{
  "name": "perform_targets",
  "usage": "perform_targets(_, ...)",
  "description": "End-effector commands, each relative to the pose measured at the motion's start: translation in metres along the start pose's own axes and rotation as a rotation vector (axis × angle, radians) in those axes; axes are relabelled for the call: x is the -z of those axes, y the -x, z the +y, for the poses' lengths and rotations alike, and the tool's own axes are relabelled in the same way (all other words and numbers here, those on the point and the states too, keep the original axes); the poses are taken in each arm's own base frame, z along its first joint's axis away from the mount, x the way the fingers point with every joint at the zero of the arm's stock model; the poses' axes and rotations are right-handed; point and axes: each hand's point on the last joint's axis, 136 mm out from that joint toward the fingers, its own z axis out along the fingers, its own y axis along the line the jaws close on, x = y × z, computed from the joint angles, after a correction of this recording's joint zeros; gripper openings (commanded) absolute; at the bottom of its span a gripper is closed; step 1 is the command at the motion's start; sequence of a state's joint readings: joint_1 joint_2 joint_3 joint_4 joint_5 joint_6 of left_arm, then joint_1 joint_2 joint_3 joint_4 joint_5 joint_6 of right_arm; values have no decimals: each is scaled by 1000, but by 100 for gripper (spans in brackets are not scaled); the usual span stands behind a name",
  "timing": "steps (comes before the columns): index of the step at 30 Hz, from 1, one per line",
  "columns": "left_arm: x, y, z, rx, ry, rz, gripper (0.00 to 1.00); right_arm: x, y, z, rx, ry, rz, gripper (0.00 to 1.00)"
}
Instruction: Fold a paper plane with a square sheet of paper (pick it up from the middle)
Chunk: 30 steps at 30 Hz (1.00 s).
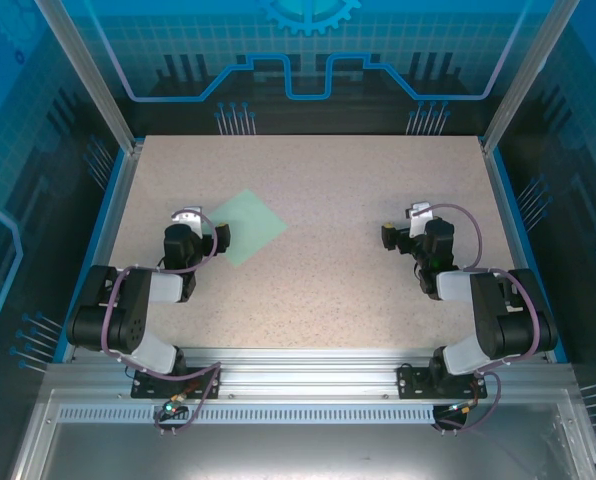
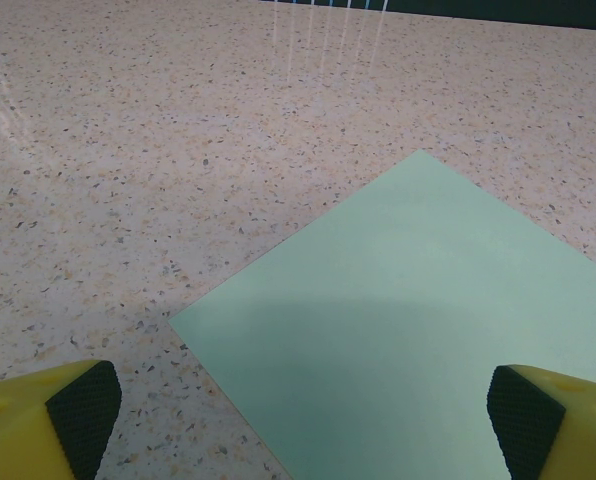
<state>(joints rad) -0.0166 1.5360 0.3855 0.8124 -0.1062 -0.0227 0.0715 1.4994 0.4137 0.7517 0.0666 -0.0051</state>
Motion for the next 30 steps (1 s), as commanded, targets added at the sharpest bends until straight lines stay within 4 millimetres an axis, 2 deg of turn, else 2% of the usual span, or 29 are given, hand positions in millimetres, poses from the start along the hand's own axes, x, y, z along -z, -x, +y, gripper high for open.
perform_targets(1, -1, 16, -2, -12, -21, -34, 98, -2, 7, -3, 7, 2, -17, 99)
perform_targets(12, -1, 17, -3, -12, -22, -36, 99, -2, 7, -3, -2, 12, -18, 99)
perform_targets(14, 1, 16, -9, -25, -60, -39, 99, -1, 7, 2, 13, 41, -19, 99)
perform_targets(17, 12, 18, -10, -29, -72, -86, 99, 3, 9, 6, 35, 39, -39, 100)
perform_targets(19, 24, 27, -10, -24, -73, -123, 98, 7, 9, 8, 45, 39, -57, 99)
perform_targets(24, 46, 51, -3, 105, -24, 6, 99, 23, 24, 11, 76, -1, -67, 99)
perform_targets(26, 56, 62, 1, 173, 10, 32, 99, 32, 28, 7, 2, -15, 55, 99)
perform_targets(30, 74, 72, 12, 392, 124, 150, 99, 56, 28, 1, -155, -49, 256, 99)
